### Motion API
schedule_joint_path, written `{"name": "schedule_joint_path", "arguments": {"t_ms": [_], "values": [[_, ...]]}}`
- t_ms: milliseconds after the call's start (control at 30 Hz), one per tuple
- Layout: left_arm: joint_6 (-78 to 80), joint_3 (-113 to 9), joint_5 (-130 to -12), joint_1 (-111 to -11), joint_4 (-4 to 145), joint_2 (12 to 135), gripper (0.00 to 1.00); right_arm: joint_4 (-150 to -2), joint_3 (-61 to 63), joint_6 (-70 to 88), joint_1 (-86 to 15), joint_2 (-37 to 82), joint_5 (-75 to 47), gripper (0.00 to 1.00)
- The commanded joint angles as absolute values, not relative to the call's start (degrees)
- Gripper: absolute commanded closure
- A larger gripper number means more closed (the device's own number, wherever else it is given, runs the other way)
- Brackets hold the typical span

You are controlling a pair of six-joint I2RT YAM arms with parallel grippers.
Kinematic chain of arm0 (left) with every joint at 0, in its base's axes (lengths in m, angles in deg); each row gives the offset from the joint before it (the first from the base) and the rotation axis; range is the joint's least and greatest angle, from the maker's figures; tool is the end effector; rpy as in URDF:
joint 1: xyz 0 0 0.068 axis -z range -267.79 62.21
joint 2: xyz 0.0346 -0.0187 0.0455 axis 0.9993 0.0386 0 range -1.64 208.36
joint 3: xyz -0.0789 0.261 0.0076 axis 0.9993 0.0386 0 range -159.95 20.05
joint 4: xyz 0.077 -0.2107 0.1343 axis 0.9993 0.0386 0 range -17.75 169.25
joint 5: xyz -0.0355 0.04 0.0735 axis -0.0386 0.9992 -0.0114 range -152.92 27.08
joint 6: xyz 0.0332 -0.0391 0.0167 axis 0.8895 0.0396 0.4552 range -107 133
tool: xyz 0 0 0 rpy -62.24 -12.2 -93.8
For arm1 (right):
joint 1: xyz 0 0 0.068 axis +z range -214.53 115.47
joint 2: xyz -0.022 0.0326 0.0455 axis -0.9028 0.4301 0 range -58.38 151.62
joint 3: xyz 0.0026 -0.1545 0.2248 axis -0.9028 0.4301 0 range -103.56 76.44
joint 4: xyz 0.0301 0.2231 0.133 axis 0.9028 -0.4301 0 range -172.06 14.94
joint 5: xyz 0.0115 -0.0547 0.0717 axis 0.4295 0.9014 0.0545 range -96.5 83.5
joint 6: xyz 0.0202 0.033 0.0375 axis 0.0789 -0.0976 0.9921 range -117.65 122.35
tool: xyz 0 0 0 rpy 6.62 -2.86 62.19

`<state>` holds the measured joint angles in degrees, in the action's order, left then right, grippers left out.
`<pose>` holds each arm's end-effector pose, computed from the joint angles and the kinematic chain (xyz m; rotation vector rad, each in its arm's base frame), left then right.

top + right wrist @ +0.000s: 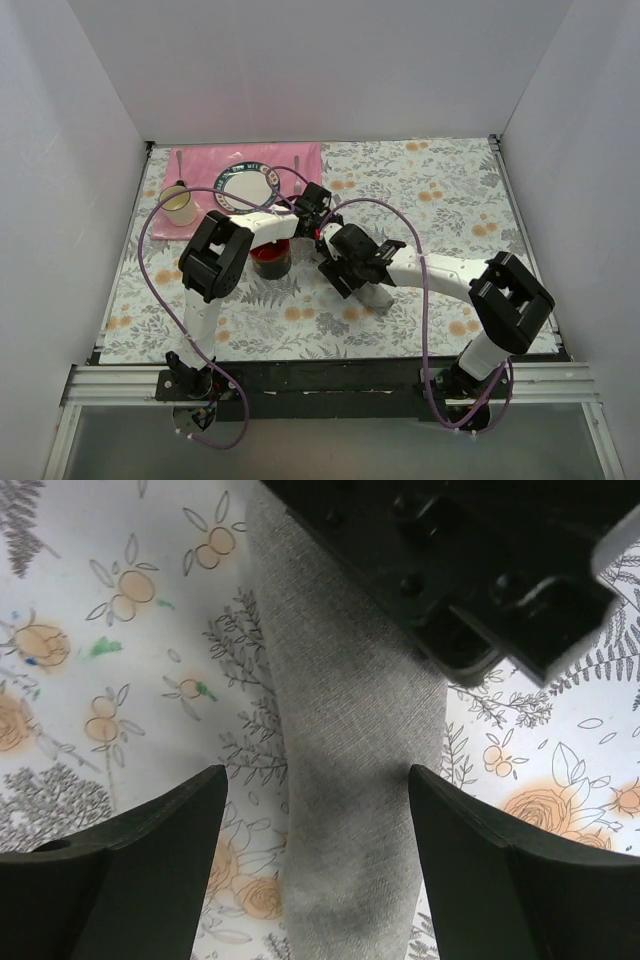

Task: Fold the napkin, place the utensils inside, and roll it up
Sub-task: Roll the napkin with the utensil

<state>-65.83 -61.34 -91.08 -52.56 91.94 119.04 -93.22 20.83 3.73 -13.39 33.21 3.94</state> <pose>0.3469 -0.2656 0.1415 0.8701 -2.7072 1.0477 0.2088 0.2488 0.1936 -0.9841 2.2977 0.1531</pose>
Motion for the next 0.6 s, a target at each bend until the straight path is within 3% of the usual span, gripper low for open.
{"name": "schedule_joint_path", "arguments": {"t_ms": [0,233,367,500,567], "values": [[-62.9,-60.1,-86.4,-53.3,97.2,122.2,0.82,-88.5,22.3,2.5,-13.2,35.7,7.2,0.21],[-63.1,-60.9,-88.4,-53.8,97.7,122.3,0.83,-85.4,25.7,1.9,-13.2,37.7,9.0,0.34],[-62.5,-62.8,-89.4,-54.2,99.4,122.1,0.83,-84.8,27.4,6.1,-13.9,37.8,11.6,0.53],[-61.9,-66.5,-89.1,-55.0,101.5,121.1,0.82,-82.4,30.0,9.6,-15.6,36.6,7.4,0.6],[-61.6,-69.8,-88.3,-55.6,103.1,120.5,0.81,-81.7,31.2,11.5,-16.5,35.7,6.3,0.69]]}}
